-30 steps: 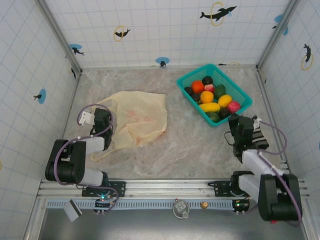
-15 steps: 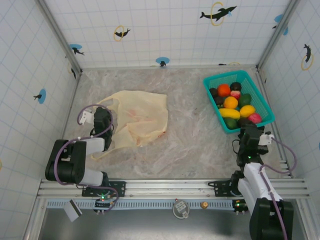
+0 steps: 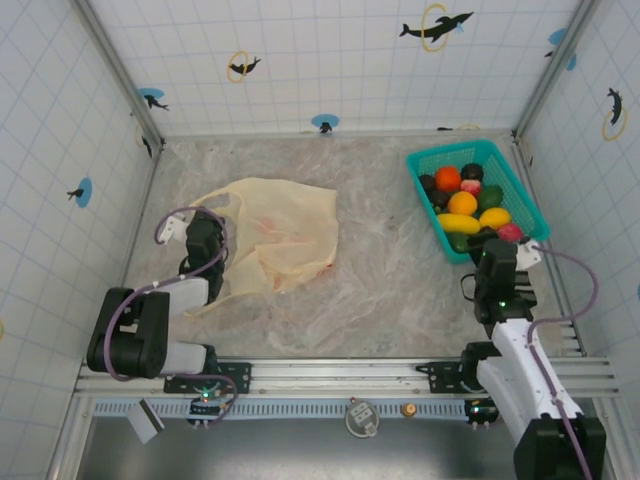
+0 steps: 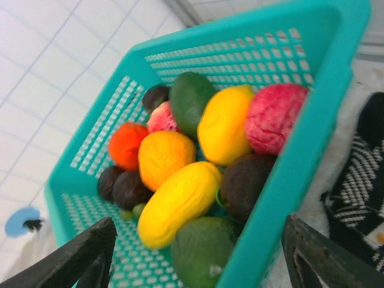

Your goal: Place the fake fruits into the plastic bag and tie a complex knot

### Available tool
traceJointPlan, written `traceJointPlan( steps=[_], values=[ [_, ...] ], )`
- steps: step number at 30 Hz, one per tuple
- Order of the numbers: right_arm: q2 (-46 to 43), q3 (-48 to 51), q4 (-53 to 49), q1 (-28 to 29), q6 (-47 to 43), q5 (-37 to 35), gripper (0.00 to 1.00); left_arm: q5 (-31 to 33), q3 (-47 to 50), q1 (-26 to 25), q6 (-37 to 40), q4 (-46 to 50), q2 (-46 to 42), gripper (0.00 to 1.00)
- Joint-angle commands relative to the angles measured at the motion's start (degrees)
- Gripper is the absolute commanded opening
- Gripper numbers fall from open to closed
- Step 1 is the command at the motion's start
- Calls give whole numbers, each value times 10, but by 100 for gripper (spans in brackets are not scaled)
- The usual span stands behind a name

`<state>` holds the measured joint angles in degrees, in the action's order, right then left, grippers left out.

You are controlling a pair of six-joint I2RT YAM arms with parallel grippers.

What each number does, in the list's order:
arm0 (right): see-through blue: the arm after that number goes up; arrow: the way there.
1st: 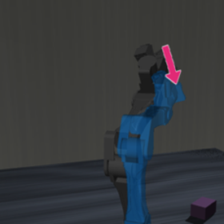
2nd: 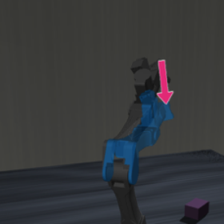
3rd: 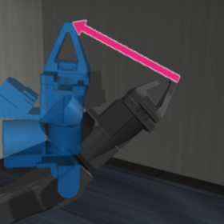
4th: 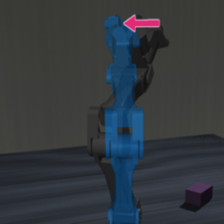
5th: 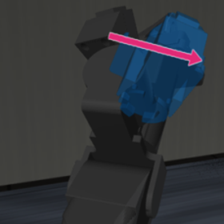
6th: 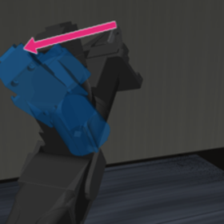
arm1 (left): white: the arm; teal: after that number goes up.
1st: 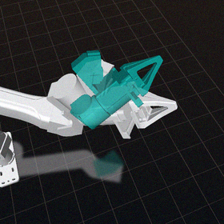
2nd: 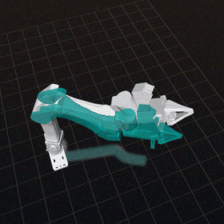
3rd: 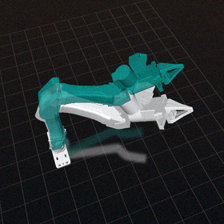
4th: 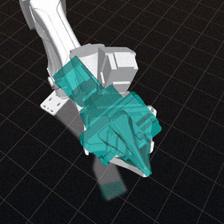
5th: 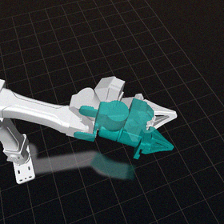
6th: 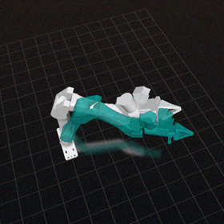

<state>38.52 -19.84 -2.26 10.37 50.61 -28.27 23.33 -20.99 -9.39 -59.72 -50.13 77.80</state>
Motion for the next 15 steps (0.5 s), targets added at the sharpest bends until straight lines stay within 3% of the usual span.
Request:
traceJointPlan(
  steps=[1, 4, 9, 12, 15],
  values=[
    [-17, -39, -53, 55, -79, -90, 58, -1, -10, -5, 26, -10, -12, 0],
    [-26, -32, -43, 90, -108, -106, 39, -1, -11, -5, 28, -8, -13, 0],
    [-36, -17, -28, 95, -121, -96, 25, -1, -11, -7, 35, -8, -16, 0],
    [-26, -28, 2, 102, -165, -43, 15, 0, -13, -11, 45, -8, -19, 0],
    [24, -66, 15, 131, -235, 22, 0, -1, -15, -14, 55, -6, -24, 0]
  ],
)
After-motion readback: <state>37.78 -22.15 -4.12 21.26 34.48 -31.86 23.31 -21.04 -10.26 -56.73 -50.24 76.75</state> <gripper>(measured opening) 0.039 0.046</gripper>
